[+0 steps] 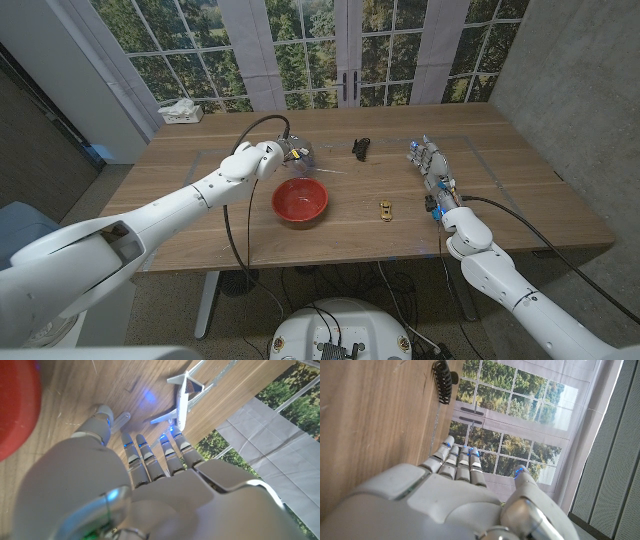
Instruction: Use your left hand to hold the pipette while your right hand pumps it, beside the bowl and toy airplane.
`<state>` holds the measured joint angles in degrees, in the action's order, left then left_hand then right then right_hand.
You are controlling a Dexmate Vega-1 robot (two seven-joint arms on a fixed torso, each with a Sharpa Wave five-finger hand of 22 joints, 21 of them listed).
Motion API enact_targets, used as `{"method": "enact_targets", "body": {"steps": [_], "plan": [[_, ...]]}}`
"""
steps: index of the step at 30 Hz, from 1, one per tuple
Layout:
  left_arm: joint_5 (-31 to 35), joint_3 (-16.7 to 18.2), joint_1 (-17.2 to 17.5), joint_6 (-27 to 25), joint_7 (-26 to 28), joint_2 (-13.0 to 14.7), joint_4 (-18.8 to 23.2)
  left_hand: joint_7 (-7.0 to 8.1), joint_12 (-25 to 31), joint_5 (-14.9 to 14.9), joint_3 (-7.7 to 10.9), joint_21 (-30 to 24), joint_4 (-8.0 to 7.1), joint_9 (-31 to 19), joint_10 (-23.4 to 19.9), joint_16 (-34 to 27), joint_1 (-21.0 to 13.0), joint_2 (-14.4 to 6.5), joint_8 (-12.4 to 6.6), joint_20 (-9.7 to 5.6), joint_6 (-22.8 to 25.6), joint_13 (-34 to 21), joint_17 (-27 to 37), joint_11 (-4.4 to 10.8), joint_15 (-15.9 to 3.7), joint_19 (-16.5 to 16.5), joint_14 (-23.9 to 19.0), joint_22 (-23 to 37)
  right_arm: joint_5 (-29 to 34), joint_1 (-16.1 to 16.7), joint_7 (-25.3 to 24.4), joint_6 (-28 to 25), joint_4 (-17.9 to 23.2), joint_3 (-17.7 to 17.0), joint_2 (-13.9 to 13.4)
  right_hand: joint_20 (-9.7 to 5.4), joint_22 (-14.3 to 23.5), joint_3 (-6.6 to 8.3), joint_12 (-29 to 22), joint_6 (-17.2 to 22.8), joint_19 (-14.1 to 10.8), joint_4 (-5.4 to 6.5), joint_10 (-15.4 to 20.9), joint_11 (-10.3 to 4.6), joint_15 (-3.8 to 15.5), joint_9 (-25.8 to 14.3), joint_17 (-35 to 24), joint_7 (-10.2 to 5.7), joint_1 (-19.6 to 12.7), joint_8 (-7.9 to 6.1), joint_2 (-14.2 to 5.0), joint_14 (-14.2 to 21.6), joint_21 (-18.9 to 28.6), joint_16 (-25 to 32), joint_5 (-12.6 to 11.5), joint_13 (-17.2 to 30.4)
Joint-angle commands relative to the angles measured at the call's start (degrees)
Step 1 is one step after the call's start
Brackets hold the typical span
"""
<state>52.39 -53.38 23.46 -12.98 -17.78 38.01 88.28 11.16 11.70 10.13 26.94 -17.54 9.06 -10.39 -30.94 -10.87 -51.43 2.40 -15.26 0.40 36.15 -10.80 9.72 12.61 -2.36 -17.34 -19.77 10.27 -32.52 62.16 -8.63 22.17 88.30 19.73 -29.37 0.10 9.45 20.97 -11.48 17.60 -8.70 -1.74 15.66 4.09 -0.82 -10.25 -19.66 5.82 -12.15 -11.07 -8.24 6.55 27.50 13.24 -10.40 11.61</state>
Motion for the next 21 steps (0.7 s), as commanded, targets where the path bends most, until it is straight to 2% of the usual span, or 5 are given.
{"method": "enact_targets", "body": {"steps": [1,8,11,16,21], "plan": [[-1.1,-0.9,-0.9,0.9,0.8,-1.0,-2.5,0.16,0.6,0.0,-0.48,0.3,-0.02,-0.1,-1.2,-0.5,-0.1,-0.9,-0.25,0.16,1.1,-0.2,0.2,0.16,-7.97,-0.6,-0.9,0.2,0.1,-0.4,-0.2,0.3,-0.6,0.1,0.3,-0.09,0.2,-0.04,-0.5,0.4,-0.3,-0.31,0.3,0.03,-0.34,-0.2,-0.1,-0.12,0.4,-0.12,0.01,0.1,-0.5,0.5,0.1,0.1],[-1.7,-1.4,-1.3,1.1,1.3,-1.5,-3.4,0.09,0.7,0.0,-0.6,0.4,0.0,-0.1,-2.0,-0.5,-0.4,-1.7,-0.18,0.14,1.8,-0.3,0.2,0.15,-8.13,-0.8,-1.3,0.2,0.2,-0.5,-0.2,0.3,-0.9,0.1,0.3,-0.06,0.2,-0.05,-0.4,0.4,-0.4,-0.37,0.3,0.16,-0.22,-0.2,-0.1,-0.11,0.5,-0.1,0.01,0.1,-0.7,0.5,0.1,0.1],[-2.1,-1.7,-1.7,1.4,0.8,-1.9,-4.1,-0.07,1.4,0.0,-1.15,0.7,0.16,-0.1,-5.2,-0.6,-1.0,-2.8,-0.11,0.17,3.8,-0.4,0.2,0.16,-8.26,-1.1,-2.3,0.2,0.5,-0.5,-0.5,0.3,-1.0,0.1,0.3,-0.08,0.2,-0.05,-0.4,0.5,-0.5,-0.38,0.3,-0.02,-0.21,-0.2,-0.1,-0.17,0.6,-0.1,-0.01,0.1,-0.8,0.5,0.1,0.1],[-2.3,-2.6,-2.5,1.9,0.5,-2.5,-5.3,-0.54,1.9,-0.1,-1.7,1.0,0.4,0.0,-8.1,-1.0,-1.8,-3.8,-0.08,0.32,5.9,-0.5,0.3,0.22,-8.58,-1.4,-4.0,0.2,0.8,-0.3,-1.0,0.3,-0.9,0.0,0.3,-0.07,0.2,-0.05,-0.4,0.5,-0.6,-0.39,0.4,-0.21,-0.24,-0.2,0.0,-0.23,0.6,-0.11,-0.07,0.1,-1.0,0.5,0.1,0.1],[-2.7,-3.0,-2.8,1.9,0.2,-2.8,-6.0,-1.2,2.4,-0.2,-2.31,1.4,0.89,0.0,-11.0,-1.0,-2.9,-3.8,-0.04,-0.01,8.0,-0.7,0.3,0.25,-9.06,-1.7,-5.1,0.2,0.7,-0.1,-1.0,0.3,-0.7,-0.2,0.1,-0.05,0.2,-0.04,-0.4,0.5,-0.6,-0.4,0.4,-0.12,-0.27,-0.2,0.0,-0.3,0.7,-0.11,-0.09,0.1,-1.2,0.5,0.1,0.1]]}}
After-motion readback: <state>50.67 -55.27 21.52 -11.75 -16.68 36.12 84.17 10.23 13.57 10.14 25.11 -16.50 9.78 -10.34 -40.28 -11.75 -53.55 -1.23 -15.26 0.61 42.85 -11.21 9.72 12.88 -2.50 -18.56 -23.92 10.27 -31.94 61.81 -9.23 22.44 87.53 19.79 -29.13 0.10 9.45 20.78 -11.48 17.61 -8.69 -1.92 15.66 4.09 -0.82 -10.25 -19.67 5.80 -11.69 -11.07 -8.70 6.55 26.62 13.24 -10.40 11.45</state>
